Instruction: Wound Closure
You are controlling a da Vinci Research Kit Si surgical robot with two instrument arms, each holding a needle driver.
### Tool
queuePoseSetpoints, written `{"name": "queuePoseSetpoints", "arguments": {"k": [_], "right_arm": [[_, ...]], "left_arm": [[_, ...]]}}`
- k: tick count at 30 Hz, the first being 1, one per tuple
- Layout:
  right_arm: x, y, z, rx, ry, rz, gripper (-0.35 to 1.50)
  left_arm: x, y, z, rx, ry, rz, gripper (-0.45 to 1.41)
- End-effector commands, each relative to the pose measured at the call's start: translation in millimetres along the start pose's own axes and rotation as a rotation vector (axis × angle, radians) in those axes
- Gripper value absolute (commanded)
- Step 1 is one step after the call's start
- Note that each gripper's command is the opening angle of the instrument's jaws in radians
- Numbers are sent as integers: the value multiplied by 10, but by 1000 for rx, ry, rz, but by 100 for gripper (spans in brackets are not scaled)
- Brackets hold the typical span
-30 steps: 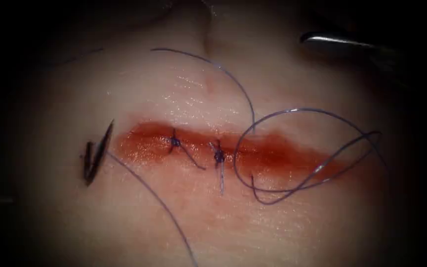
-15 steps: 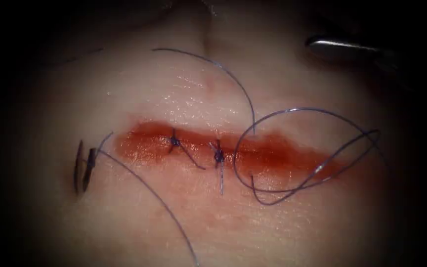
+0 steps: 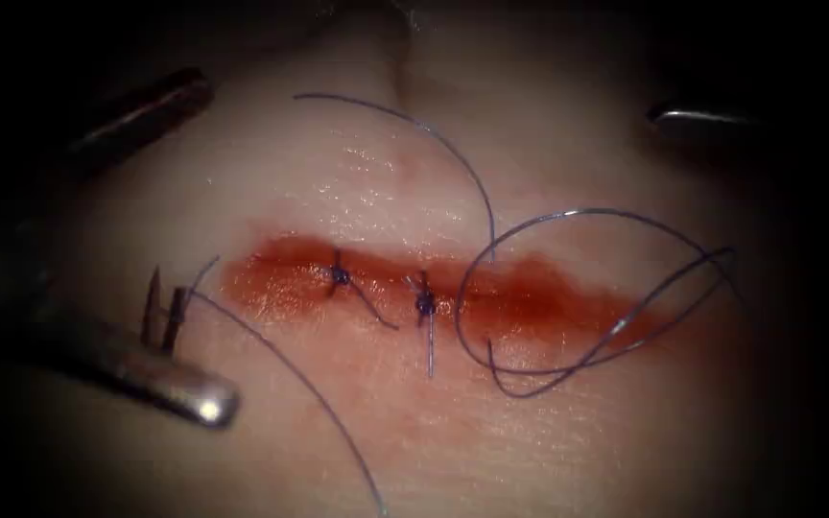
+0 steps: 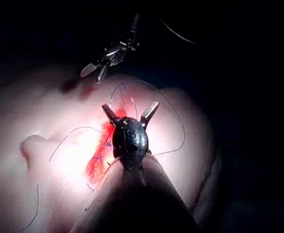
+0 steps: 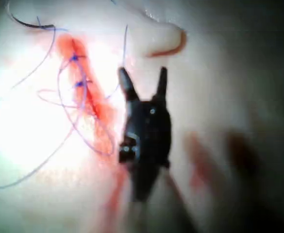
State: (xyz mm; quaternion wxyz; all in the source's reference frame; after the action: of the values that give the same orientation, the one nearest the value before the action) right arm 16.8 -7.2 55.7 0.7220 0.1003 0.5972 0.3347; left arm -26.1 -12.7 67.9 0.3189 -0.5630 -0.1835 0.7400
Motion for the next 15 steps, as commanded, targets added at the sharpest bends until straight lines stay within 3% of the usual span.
{"name": "queuePoseSetpoints", "arguments": {"k": [1,7,15], "right_arm": [[-12,-4,-4,-3,-6,2,128],[-22,-6,-33,-37,-46,-17,128],[-24,-4,-53,-66,-57,-34,128]], "left_arm": [[-5,3,15,-6,-11,-3,113],[-5,12,70,-24,-69,12,113],[-43,26,134,-8,-185,23,96]]}}
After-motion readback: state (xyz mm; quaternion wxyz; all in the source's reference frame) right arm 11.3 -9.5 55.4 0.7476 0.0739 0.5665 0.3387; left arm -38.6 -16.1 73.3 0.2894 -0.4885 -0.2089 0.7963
